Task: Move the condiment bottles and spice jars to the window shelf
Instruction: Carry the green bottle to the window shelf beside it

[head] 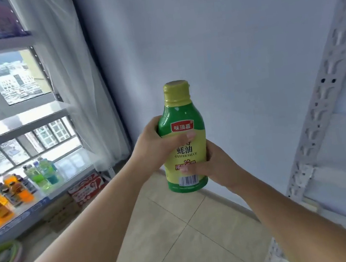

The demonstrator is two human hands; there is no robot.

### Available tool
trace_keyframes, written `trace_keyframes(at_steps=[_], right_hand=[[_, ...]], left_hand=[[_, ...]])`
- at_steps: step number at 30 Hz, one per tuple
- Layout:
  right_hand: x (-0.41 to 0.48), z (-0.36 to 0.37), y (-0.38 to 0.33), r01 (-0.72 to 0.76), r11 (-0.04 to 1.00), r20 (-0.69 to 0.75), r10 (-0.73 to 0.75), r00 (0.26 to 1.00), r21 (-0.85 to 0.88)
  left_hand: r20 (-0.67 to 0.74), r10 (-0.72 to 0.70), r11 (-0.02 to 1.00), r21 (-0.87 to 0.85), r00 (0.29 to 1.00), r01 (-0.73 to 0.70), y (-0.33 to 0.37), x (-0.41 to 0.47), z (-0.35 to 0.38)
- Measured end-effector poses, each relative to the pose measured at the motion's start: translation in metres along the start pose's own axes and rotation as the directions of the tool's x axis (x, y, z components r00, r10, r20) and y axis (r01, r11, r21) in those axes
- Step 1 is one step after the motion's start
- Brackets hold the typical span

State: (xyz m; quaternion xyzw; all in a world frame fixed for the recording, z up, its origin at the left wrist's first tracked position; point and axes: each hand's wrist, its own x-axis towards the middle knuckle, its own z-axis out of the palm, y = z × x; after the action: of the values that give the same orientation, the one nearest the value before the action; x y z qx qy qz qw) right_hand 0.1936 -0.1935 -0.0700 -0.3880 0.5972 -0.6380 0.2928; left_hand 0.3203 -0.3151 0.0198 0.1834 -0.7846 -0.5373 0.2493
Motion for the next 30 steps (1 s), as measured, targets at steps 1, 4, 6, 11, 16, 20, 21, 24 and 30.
trace_keyframes(at_steps=[1,4,6,11,16,20,21,24,30], right_hand=[[0.014,0.019,0.003,0.003,1.000,0.014,-0.003,1.000,-0.001],[0.053,0.072,0.012,0.011,1.000,0.062,-0.011,0.998,0.002],[0.076,0.105,0.016,0.006,1.000,0.115,-0.007,0.993,0.016],[0.131,0.170,0.028,-0.014,1.000,0.222,0.013,0.975,0.002],[0.191,0.218,0.040,-0.030,0.999,0.338,0.036,0.941,-0.024],[0.246,0.251,0.050,-0.038,0.999,0.380,0.044,0.924,-0.021],[0.260,0.258,0.052,-0.045,0.999,0.392,0.049,0.919,-0.018],[0.306,0.278,0.056,-0.049,0.999,0.459,0.048,0.887,-0.010],[0.393,0.315,0.050,-0.003,0.999,0.520,0.025,0.854,-0.043]], left_hand=[[-0.018,-0.007,1.000,0.000,1.000,0.007,-0.007,0.001,-0.020],[-0.071,-0.029,1.000,0.008,0.997,0.030,-0.026,0.002,-0.077],[-0.117,-0.039,0.999,0.014,0.992,0.041,-0.038,0.001,-0.111],[-0.233,-0.063,0.997,0.024,0.970,0.071,-0.066,0.006,-0.181],[-0.337,-0.099,0.993,0.025,0.936,0.113,-0.097,0.024,-0.236],[-0.413,-0.113,0.989,0.038,0.904,0.141,-0.120,0.054,-0.279],[-0.435,-0.113,0.989,0.036,0.893,0.142,-0.125,0.062,-0.288],[-0.486,-0.110,0.989,0.031,0.867,0.143,-0.138,0.089,-0.316],[-0.580,-0.101,0.987,0.043,0.808,0.153,-0.157,0.142,-0.370]])
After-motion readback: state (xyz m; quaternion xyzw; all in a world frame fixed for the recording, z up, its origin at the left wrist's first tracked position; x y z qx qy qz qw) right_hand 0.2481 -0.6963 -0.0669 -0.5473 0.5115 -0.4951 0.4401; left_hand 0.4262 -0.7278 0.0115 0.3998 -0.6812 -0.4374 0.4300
